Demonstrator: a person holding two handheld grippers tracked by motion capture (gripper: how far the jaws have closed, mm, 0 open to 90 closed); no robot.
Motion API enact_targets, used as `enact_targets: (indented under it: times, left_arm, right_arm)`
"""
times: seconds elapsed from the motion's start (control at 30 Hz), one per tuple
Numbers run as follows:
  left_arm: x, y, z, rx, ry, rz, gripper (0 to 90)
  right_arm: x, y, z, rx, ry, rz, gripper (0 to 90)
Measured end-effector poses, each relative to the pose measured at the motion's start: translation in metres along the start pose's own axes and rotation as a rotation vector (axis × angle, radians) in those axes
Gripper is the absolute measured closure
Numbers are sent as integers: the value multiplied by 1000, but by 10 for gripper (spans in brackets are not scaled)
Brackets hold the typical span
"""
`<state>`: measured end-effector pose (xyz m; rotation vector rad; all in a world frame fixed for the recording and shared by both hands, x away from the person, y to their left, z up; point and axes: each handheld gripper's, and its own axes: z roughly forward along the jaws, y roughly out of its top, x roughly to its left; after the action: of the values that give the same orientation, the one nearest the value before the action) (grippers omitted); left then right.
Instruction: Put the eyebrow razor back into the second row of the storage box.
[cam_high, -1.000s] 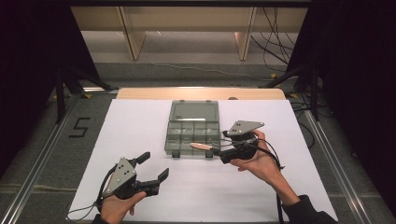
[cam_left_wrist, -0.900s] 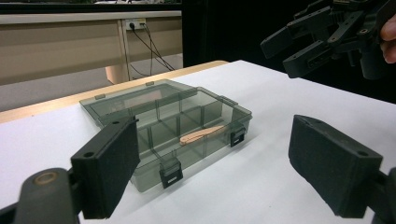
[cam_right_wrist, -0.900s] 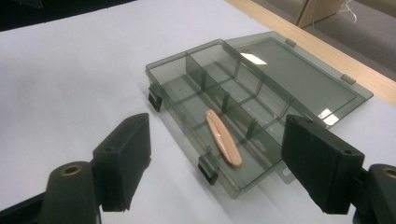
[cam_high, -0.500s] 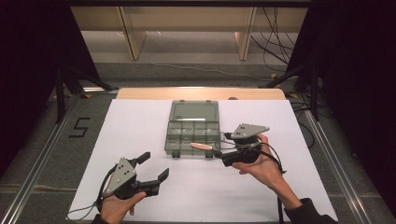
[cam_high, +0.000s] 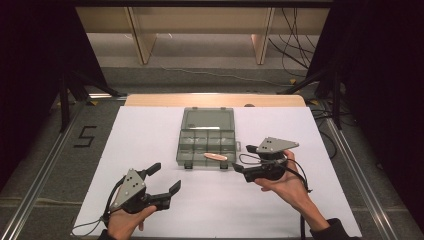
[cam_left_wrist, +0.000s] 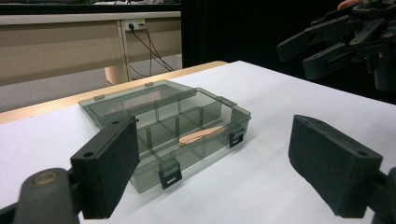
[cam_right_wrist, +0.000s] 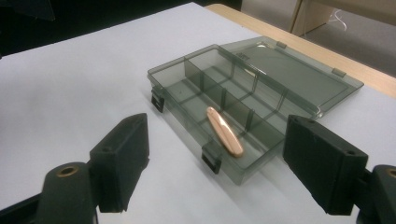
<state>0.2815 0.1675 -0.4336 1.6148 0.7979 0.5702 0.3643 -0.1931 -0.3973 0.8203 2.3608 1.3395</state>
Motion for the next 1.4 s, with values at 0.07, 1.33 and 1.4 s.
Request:
enact_targets:
  times: [0.07,1.33,1.4]
  left_arm:
    - [0,0,0,0,0,-1,161]
    - [0,0,0,-1,-5,0,162]
    - [0,0,0,0,-6,1,161]
  right_arm:
    - [0,-4,-2,-14,-2,9,238]
    - [12,-39,-27,-146,-20,96,194]
    - [13,-40,-27,-154,-21,100,187]
